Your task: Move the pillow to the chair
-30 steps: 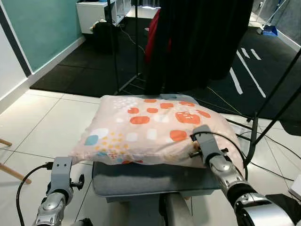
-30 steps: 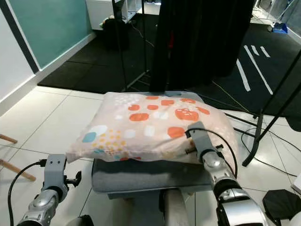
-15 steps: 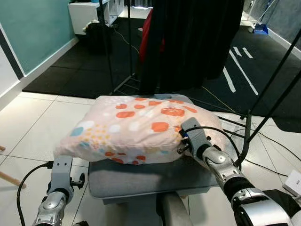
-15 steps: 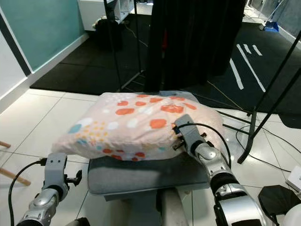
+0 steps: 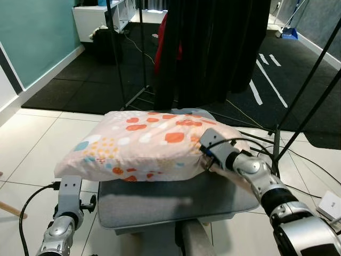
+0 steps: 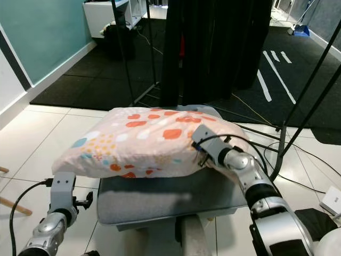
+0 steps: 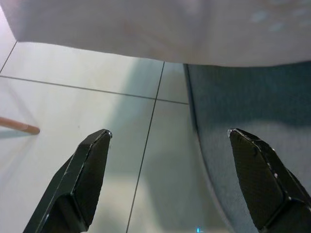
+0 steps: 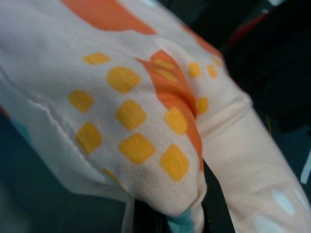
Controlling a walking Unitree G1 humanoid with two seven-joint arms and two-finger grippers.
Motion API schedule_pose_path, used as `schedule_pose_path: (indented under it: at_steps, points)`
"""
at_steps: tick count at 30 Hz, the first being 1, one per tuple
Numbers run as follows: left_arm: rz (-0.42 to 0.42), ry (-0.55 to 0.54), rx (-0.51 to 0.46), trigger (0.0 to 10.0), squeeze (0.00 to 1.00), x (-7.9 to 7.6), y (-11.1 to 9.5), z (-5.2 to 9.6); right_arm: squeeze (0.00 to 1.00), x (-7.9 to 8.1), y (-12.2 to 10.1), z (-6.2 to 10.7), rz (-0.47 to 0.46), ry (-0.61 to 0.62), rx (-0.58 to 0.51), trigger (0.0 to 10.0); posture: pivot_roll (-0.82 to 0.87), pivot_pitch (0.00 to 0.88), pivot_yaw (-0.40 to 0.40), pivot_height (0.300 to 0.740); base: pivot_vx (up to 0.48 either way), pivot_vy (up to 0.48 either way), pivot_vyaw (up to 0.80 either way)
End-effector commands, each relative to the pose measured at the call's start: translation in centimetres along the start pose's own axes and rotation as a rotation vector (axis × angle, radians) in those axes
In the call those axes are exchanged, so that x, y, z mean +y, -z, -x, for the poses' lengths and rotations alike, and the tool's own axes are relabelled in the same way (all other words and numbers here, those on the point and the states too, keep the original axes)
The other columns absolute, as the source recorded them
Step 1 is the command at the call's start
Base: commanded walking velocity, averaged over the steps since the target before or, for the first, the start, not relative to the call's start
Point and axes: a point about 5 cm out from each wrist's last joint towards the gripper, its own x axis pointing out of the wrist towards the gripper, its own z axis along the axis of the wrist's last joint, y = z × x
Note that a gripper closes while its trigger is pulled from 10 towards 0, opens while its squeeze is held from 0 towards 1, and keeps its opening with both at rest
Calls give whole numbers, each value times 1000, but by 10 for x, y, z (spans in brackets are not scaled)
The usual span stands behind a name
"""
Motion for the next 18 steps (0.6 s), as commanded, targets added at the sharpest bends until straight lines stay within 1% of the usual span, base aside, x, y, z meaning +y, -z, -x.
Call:
schedule_pose_path:
  at_steps: [1,2,4,5,12,14,16,18]
  points:
    - [5,-11,-27,10000,0,4,-8,-2,0,-14,-13,-2,-68,79,-53,0,-183,140,-64,598,0,0,0]
    - [5,-11,-27,10000,0,4,-8,-2,0,-14,-13,-2,-68,79,-53,0,-183,140,-64,598,0,0,0]
    - [22,-28,-51,10000,0,8,-13,-2,0,-17,-11,-1,-151,123,-60,0,-180,138,-66,608,0,0,0]
    - [28,-35,-58,10000,0,9,-14,-2,0,-18,-10,0,-175,137,-60,0,-179,138,-66,613,0,0,0]
    - [39,-45,-58,10000,0,10,-14,-2,0,-20,-7,1,-197,156,-49,0,-178,138,-65,623,0,0,0]
    - [50,-51,-28,10000,0,9,-11,-2,0,-19,-5,1,-204,159,-42,0,-180,136,-67,633,-366,0,0]
    - [50,-51,-28,10000,0,9,-11,-2,0,-19,-5,1,-204,159,-42,0,-180,136,-67,633,-480,0,0]
    - [46,-58,-17,10000,0,9,-10,-2,0,-19,-5,1,-211,159,-39,0,-180,137,-68,643,-480,0,0]
